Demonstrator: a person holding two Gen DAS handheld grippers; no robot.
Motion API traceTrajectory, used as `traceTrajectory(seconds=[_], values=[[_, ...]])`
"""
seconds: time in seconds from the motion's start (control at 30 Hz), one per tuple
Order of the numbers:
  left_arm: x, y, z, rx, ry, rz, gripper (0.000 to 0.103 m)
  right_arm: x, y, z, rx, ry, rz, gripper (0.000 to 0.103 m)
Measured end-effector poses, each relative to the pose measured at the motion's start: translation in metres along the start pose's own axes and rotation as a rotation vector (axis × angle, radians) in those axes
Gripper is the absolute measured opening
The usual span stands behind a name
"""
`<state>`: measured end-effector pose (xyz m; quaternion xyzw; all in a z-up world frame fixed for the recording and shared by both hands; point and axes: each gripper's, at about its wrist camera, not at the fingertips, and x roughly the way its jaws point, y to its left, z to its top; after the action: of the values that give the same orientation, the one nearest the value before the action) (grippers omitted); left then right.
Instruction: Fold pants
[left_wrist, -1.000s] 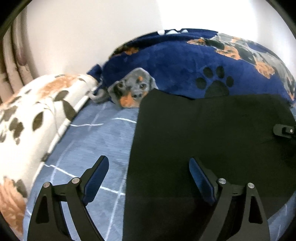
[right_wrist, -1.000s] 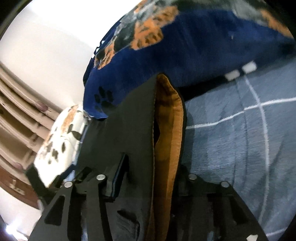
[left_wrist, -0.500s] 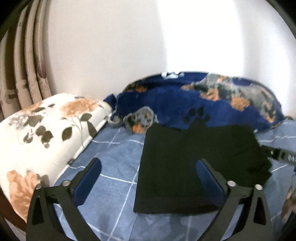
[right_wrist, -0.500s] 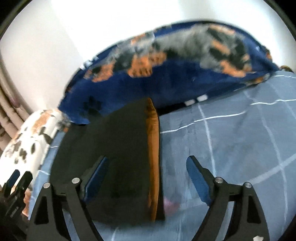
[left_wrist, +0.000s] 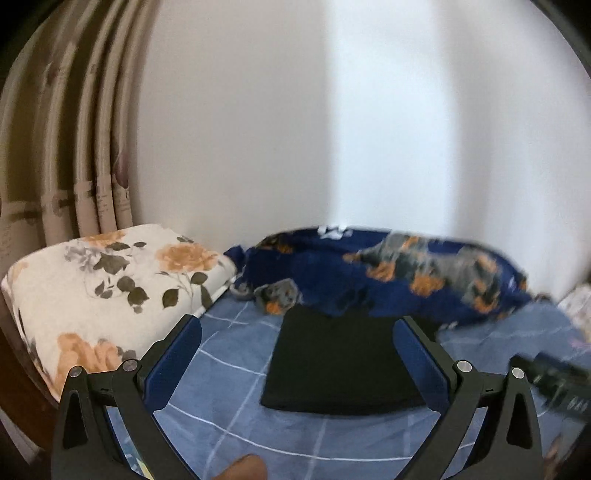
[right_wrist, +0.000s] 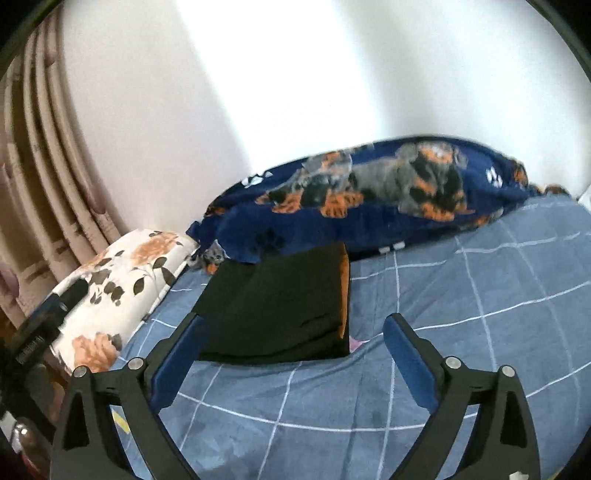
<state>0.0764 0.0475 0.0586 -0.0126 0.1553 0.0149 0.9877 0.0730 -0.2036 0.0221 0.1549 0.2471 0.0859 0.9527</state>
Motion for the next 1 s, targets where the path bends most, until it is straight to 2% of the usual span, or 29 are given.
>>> traceTrajectory(seconds=[0.07, 0.2, 0.43, 0.67, 1.0], values=[[-0.015, 0.002, 0.003, -0.021, -0.03, -0.01, 0.103, -0.015, 0.007, -0.001, -0.019, -0.017, 0.011, 0.097], [-0.029, 0.0, 0.009, 0.007, 0.022, -0.027, 0.103, -0.038, 0.016, -0.003, -0.034, -0.043, 0.026, 0.097], [-0.049, 0.0, 0.007, -0.02, 0.036, -0.037, 0.103, -0.06, 0.033, -0.007, -0.095, -0.068, -0.008, 0.097], [-0.054, -0.006, -0.002, 0.011, 0.038, -0.036, 0.103, -0.075, 0.047, -0.013, -0.15, -0.097, -0.041, 0.098], [-0.056, -0.028, -0.013, 0.081, 0.051, -0.066, 0.103, -0.083, 0.046, -0.017, -0.153, -0.085, -0.062, 0.099]])
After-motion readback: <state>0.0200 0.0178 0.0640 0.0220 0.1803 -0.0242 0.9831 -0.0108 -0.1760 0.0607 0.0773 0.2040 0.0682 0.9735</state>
